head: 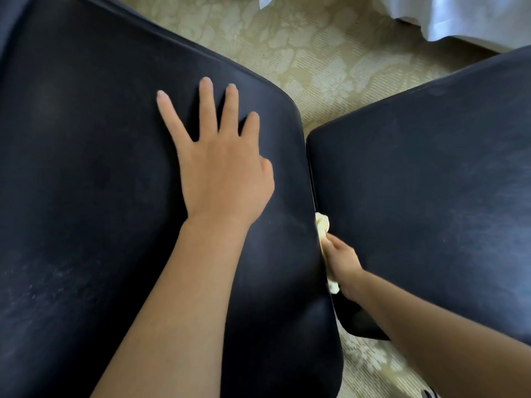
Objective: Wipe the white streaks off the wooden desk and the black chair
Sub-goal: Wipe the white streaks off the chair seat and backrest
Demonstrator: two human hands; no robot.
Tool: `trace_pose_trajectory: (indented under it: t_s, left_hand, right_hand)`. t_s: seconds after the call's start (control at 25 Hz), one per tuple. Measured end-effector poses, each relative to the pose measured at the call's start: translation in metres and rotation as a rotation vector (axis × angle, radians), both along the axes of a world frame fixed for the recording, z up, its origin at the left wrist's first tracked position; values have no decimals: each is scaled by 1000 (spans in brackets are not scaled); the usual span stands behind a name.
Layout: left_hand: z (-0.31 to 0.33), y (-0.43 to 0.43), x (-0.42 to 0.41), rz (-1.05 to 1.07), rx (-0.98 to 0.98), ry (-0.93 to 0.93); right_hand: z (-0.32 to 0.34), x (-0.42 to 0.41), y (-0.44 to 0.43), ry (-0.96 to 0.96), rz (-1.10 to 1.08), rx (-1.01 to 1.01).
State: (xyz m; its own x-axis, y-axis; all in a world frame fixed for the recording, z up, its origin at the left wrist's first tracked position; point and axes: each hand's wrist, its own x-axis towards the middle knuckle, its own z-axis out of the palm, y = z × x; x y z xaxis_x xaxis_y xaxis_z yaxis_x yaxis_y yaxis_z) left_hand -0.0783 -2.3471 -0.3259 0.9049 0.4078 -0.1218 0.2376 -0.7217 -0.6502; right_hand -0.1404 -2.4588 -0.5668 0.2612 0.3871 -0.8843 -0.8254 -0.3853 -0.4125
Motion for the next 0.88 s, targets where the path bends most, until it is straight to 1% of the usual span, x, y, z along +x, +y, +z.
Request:
trace_pose_trajectory:
  t_s: [0.08,0.24,0.4,0.48,0.52,0.6,0.68,0.72,0.84,0.88]
  left_hand:
    - [-4,-13,-13,0,-37,40]
    - [-4,-42,-44,56,-102,20]
    - [0,-83,-89,78,-137,51]
    - [3,-98,-109,94,-132,33]
    - [5,-104,-117,109,-126,13]
    - [7,-114,-130,126,-118,-8]
    - [6,-117,-138,129,-104,-18]
    - [6,-117,-139,121,-103,-53]
    - [6,-113,-139,136,-112,-182]
    - [6,-112,-140,123,-105,-172]
  right_hand:
    - [7,-23,-23,25,41,-13]
    - [37,-50,-64,18,56,-24]
    - [77,-75,-98,-23,-69,20]
    - [103,-83,-106,-63,-134,51]
    - [116,-85,-107,-109,-161,82]
    - [143,-82,-101,-207,-207,209]
    - [166,-70,-87,-314,-213,338]
    - [175,-60,-76,-373,-206,375]
    - [185,-23,-38,-586,-144,411]
    - [182,-10,-27,-635,-123,411]
